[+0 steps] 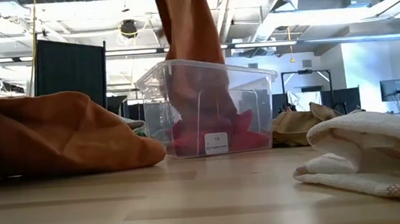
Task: Sort towels by color in basket
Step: Put the orange towel into the top transparent bin
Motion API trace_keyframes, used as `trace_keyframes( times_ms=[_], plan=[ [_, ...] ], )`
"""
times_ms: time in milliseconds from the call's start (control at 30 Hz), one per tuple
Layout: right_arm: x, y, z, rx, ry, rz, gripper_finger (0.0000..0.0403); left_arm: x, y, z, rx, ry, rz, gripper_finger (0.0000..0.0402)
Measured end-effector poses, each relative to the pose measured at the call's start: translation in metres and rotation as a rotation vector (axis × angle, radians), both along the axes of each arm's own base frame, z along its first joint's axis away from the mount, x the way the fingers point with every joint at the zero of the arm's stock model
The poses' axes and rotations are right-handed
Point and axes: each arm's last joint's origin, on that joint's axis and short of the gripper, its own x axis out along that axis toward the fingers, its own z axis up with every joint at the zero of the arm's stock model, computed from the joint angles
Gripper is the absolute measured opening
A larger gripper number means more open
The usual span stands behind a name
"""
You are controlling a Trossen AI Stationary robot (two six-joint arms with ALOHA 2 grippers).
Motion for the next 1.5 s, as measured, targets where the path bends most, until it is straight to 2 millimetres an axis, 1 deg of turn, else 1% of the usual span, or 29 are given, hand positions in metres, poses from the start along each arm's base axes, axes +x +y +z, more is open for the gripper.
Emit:
trace_keyframes(
  times_ms=[100,300,467,600,733,867,933,1000,1100,1200,1367,1500],
  plan=[
    [0.000,0.000,0.000,0.000,0.000,0.000,0.0187,0.006,0.007,-0.021,-0.069,0.004,-0.050,0.0000],
    [0.000,0.000,0.000,0.000,0.000,-0.001,0.0187,0.014,0.025,-0.070,-0.195,0.021,-0.150,0.0000],
    [0.000,0.000,0.000,0.002,-0.003,-0.001,0.0187,0.015,0.035,-0.109,-0.262,0.011,-0.215,0.0000],
    [0.001,0.001,0.001,0.011,-0.016,0.000,0.0187,0.012,0.042,-0.131,-0.303,0.002,-0.272,0.0000],
    [0.003,0.001,0.003,0.019,-0.035,0.005,0.0187,0.014,0.052,-0.158,-0.348,0.073,-0.263,0.0000],
    [0.005,0.002,0.004,0.026,-0.056,0.009,0.0187,0.025,0.059,-0.186,-0.402,0.151,-0.264,0.0000],
    [0.006,0.000,0.005,0.029,-0.060,0.003,0.0187,0.030,0.060,-0.203,-0.421,0.196,-0.265,0.0000],
    [0.007,-0.001,0.005,0.030,-0.061,-0.003,0.0187,0.034,0.061,-0.215,-0.433,0.230,-0.269,0.0000],
    [0.009,-0.003,0.005,0.032,-0.066,-0.010,0.0187,0.036,0.060,-0.225,-0.453,0.268,-0.286,0.0000],
    [0.010,-0.005,0.005,0.033,-0.067,-0.017,0.0187,0.032,0.059,-0.236,-0.489,0.358,-0.299,0.0000],
    [0.014,-0.010,0.006,0.038,-0.076,-0.037,0.0187,0.025,0.061,-0.239,-0.533,0.425,-0.323,0.0001],
    [0.018,-0.013,0.007,0.040,-0.097,-0.044,0.0187,0.022,0.062,-0.244,-0.582,0.458,-0.338,0.0018]
  ],
)
